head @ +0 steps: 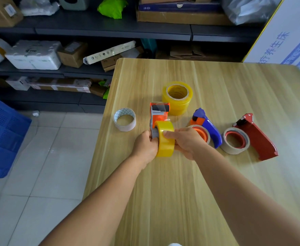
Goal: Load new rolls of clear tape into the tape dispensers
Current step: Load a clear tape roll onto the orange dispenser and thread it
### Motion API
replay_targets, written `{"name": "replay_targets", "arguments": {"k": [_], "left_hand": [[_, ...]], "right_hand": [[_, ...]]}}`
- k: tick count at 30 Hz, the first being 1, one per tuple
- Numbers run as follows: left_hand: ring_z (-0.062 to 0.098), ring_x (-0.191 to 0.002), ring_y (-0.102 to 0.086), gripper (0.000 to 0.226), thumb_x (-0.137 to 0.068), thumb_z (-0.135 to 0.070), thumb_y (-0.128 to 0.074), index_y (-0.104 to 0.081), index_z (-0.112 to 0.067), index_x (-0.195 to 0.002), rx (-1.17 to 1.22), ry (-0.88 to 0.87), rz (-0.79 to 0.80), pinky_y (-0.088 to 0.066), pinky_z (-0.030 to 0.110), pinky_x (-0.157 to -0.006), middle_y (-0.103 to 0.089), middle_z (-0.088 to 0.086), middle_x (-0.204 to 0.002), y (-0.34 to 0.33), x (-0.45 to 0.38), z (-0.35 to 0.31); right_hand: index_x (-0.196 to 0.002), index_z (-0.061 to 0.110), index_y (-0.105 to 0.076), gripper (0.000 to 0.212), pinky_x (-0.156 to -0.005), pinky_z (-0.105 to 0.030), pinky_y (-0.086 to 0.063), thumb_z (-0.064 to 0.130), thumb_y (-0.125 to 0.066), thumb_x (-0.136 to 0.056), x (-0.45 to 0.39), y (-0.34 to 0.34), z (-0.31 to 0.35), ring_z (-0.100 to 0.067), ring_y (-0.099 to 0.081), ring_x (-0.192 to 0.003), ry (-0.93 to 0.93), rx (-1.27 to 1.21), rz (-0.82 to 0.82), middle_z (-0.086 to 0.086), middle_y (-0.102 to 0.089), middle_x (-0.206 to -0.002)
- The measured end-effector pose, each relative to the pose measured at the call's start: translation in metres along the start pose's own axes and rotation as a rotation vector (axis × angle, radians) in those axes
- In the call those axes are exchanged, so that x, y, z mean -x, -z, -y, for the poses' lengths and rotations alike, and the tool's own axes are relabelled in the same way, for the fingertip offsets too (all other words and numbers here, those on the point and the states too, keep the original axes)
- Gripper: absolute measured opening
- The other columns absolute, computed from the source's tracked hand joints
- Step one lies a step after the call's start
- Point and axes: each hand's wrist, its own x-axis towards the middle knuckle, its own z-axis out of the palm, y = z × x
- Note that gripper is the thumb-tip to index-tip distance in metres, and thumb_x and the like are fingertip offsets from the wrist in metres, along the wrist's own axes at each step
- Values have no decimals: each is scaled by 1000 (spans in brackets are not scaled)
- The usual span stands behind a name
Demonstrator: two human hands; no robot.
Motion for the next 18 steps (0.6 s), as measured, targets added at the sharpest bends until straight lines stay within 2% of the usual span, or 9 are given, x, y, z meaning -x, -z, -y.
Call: {"name": "replay_targets", "arguments": {"k": [2, 4, 6, 9, 11, 14, 18], "left_hand": [[22, -77, -56, 17, -94, -18, -46, -59, -6, -97, -67, -25, -18, -44, 31, -65, -65, 9, -90, 0, 0, 1], [19, -73, -53, 15, -95, -17, -45, -57, -8, -94, -121, -46, -31, -41, 29, -59, -61, 4, -84, 2, 0, 2], [18, -71, -51, 15, -96, -17, -43, -55, -8, -93, -137, -57, -36, -39, 28, -56, -58, 2, -81, 2, 0, 3], [14, -62, -44, 22, -98, -19, -40, -45, -15, -77, -143, -46, -66, -32, 27, -51, -49, -1, -70, 2, 1, 0], [15, -59, -39, 28, -98, -18, -38, -35, -18, -70, -211, -63, -109, -27, 30, -50, -42, -3, -65, 2, 2, -4], [20, -62, -37, 28, -98, -18, -38, -31, -17, -71, -306, -114, -165, -22, 33, -49, -39, -3, -64, -1, 3, -6], [19, -65, -40, 19, -98, -21, -38, -39, -11, -82, -251, -55, -151, -27, 32, -50, -42, -2, -69, -3, -1, -7]], "right_hand": [[-94, 12, -53, 36, -93, -41, -53, 29, -80, -75, -2, 0, -2, -22, -62, -101, 1, 51, 12, -4, -62, -101], [-100, 7, -58, 36, -91, -40, -54, 25, -79, -77, -4, 0, -4, -22, -65, -98, -3, 53, 60, -6, -66, -103], [-96, 11, -60, 26, -89, -37, -55, 21, -77, -80, -2, 2, -4, -21, -67, -95, -8, 51, 102, -7, -68, -102], [-90, 12, -59, 14, -83, -33, -56, 16, -71, -85, 0, 5, -1, -20, -69, -92, 8, 51, 164, -8, -70, -99], [-95, 10, -61, 16, -87, -37, -56, 16, -72, -85, 0, 7, 2, -23, -70, -93, 16, 79, 190, -10, -72, -101], [-99, 11, -64, 20, -92, -44, -54, 20, -73, -84, -2, 6, 4, -26, -69, -100, 35, 127, 165, -12, -72, -105], [-97, 14, -63, 16, -94, -43, -53, 20, -71, -85, -4, 3, 4, -24, -68, -100, 58, 58, 167, -8, -72, -105]]}}
